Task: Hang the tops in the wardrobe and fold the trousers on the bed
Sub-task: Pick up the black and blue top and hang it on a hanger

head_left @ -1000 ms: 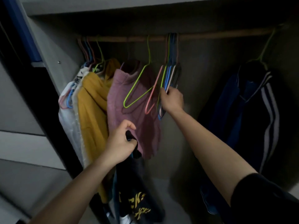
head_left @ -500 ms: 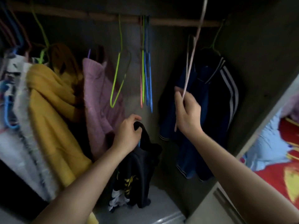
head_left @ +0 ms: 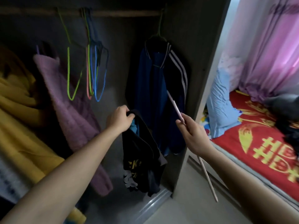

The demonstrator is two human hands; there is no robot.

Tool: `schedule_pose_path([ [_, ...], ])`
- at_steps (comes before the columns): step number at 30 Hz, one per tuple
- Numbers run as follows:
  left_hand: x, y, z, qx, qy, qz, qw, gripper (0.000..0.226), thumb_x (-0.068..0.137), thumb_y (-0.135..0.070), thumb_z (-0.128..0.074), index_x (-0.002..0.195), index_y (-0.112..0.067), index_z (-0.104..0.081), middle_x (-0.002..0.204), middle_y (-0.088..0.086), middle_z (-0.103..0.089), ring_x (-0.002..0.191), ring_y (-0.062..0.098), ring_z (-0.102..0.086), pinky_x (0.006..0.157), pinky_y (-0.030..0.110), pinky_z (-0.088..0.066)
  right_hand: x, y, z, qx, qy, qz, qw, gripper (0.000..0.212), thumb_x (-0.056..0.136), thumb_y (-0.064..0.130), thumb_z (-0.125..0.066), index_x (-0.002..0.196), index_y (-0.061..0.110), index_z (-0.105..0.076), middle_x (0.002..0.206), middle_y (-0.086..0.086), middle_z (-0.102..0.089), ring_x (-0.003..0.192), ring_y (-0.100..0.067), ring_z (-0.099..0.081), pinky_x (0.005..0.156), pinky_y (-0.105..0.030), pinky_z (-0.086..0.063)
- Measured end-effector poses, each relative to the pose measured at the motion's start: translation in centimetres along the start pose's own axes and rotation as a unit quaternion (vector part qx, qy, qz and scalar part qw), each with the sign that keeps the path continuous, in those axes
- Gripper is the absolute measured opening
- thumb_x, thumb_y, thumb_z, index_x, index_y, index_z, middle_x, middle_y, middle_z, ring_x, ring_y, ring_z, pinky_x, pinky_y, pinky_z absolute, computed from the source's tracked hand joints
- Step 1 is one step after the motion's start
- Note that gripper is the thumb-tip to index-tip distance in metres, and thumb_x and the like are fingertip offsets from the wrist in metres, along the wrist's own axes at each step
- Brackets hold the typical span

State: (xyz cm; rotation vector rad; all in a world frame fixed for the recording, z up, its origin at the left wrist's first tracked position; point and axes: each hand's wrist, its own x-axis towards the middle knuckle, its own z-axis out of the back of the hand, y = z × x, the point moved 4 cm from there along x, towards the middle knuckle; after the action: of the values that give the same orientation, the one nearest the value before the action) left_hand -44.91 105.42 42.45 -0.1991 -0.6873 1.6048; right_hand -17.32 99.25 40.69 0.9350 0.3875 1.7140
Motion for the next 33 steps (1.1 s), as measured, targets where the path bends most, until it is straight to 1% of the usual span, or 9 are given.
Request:
schedule_pose_path([
  [3,0.2,-1.8,-0.6,0.005,0.004,0.002,1.000,0.016,0.086,-0.029,-0.067,0.087,-0.016,-0.057,0.102,0.015,-0.068,0.096,0.035,-0.063,0.076,0.034,-0.046,-2.4,0.7,3.4,-0.011,0.013,0.023,1.000,0.037,0.103,0.041,-0.044,0.139,0.035,-0.051,0.098,0.023,-0.066,0.089,0.002,-0.061,0.080,-0.028,-0.048],
  [6,0.2,-3.5,-1.0,0.023,-0.009,0.015,1.000,0.024,0.087,-0.032,-0.067,0.098,-0.011,-0.063,0.106,0.014,-0.068,0.100,0.034,-0.062,0.070,0.030,-0.037,-4.6,1.0,6.3,0.022,0.054,0.032,0.998,0.037,0.104,0.032,-0.046,0.139,0.027,-0.056,0.066,0.039,-0.054,0.067,0.012,-0.055,0.065,-0.011,-0.040],
  [11,-0.5,-6.0,-1.6,0.062,-0.039,0.014,0.997,0.020,0.083,-0.035,-0.070,0.090,-0.019,-0.061,0.100,0.011,-0.069,0.095,0.034,-0.063,0.067,0.031,-0.036,-6.8,1.4,9.5,0.025,0.131,0.049,0.990,0.037,0.104,0.036,-0.046,0.138,0.029,-0.057,0.059,0.018,-0.053,0.059,-0.001,-0.055,0.064,-0.025,-0.041],
  [15,-1.1,-7.8,-2.7,0.059,-0.034,-0.011,0.998,0.017,0.080,-0.030,-0.072,0.078,-0.024,-0.056,0.094,0.009,-0.070,0.090,0.032,-0.064,0.070,0.033,-0.047,-7.1,1.5,10.3,0.018,0.157,0.063,0.985,0.035,0.103,0.041,-0.046,0.132,0.027,-0.061,0.093,0.013,-0.072,0.091,-0.001,-0.065,0.083,-0.031,-0.051],
  [20,-1.8,-8.9,-3.1,0.074,-0.043,-0.021,0.996,0.017,0.080,-0.026,-0.071,0.076,-0.027,-0.055,0.091,0.006,-0.070,0.088,0.031,-0.064,0.067,0.032,-0.045,-7.2,1.6,10.7,0.012,0.156,0.092,0.983,0.035,0.103,0.042,-0.042,0.119,0.019,-0.063,0.095,-0.002,-0.072,0.089,-0.014,-0.065,0.079,-0.036,-0.050],
  [24,-1.8,-7.6,-1.8,0.068,-0.070,0.027,0.995,0.016,0.080,-0.022,-0.073,0.076,-0.024,-0.057,0.097,0.011,-0.071,0.093,0.034,-0.064,0.067,0.030,-0.038,-6.8,1.8,11.9,0.029,0.161,0.103,0.981,0.038,0.103,0.041,-0.042,0.134,0.026,-0.059,0.106,0.013,-0.072,0.099,-0.001,-0.065,0.087,-0.027,-0.052],
  [27,-2.7,-6.8,-1.6,0.073,-0.072,0.050,0.993,0.009,0.079,-0.020,-0.073,0.081,-0.021,-0.065,0.097,0.013,-0.071,0.094,0.034,-0.064,0.067,0.029,-0.036,-6.2,2.2,11.7,0.070,0.176,0.107,0.976,0.035,0.105,0.034,-0.045,0.136,0.024,-0.059,0.073,0.033,-0.061,0.072,0.009,-0.059,0.068,-0.010,-0.044],
  [30,-3.3,-7.2,-1.7,0.046,-0.049,0.043,0.997,0.008,0.077,-0.018,-0.076,0.084,-0.019,-0.071,0.093,0.007,-0.072,0.085,0.027,-0.063,0.068,0.027,-0.038,-5.2,2.5,9.7,0.065,0.179,0.106,0.976,0.031,0.105,0.032,-0.044,0.124,0.020,-0.065,0.061,0.023,-0.058,0.057,0.004,-0.055,0.057,-0.011,-0.040],
  [33,-3.6,-9.7,-1.4,-0.018,-0.017,0.002,1.000,0.016,0.075,-0.016,-0.076,0.070,-0.026,-0.065,0.077,-0.003,-0.067,0.072,0.015,-0.059,0.063,0.024,-0.038,-3.6,1.6,6.2,0.085,0.195,0.064,0.975,0.035,0.105,0.033,-0.044,0.108,0.008,-0.068,0.059,0.010,-0.057,0.055,0.000,-0.053,0.055,-0.017,-0.038],
])
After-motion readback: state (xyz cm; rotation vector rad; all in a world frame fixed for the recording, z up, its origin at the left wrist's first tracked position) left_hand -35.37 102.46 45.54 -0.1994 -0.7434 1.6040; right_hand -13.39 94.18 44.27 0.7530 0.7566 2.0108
